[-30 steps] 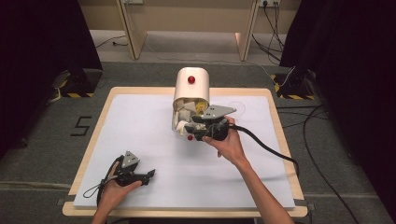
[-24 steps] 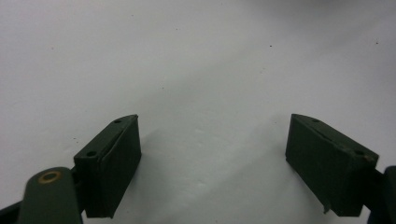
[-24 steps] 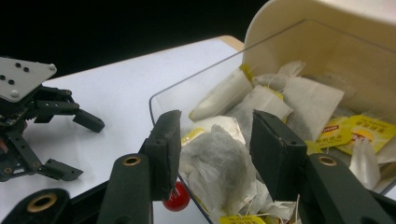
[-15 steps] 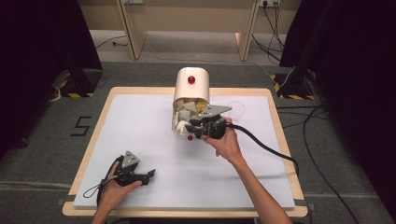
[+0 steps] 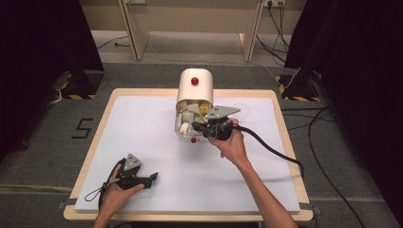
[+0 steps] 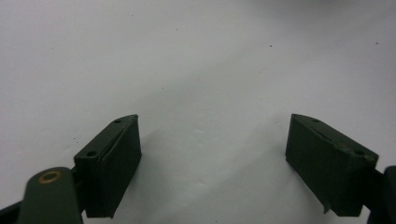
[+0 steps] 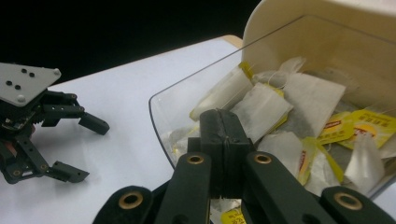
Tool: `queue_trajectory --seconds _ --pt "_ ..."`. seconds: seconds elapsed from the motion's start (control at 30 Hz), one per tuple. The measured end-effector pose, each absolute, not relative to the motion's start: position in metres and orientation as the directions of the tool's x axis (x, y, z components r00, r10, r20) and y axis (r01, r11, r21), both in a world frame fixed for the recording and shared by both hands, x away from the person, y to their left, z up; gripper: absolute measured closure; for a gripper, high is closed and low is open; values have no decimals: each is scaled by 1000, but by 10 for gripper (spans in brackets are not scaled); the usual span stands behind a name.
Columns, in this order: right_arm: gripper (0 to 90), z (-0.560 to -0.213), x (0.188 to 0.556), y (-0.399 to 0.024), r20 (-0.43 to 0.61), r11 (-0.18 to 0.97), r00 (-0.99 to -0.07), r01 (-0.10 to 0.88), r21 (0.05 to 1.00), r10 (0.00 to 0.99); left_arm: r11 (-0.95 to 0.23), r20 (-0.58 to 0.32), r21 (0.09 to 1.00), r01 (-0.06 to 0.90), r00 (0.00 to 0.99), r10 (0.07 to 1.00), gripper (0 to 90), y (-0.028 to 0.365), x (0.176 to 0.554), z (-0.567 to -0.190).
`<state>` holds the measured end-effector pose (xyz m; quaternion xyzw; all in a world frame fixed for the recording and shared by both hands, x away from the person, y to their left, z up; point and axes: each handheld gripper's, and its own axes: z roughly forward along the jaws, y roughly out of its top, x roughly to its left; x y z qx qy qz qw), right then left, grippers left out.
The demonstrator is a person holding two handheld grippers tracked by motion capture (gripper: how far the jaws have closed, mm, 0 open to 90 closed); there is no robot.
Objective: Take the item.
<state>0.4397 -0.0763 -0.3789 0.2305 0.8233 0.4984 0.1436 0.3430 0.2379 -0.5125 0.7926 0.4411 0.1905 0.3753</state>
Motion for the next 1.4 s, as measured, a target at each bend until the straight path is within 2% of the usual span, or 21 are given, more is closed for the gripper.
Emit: queue_trajectory --seconds 1.4 --pt "900 -348 438 -91 -22 303 -846 167 938 532 -328 -30 763 557 538 843 173 238 343 -513"
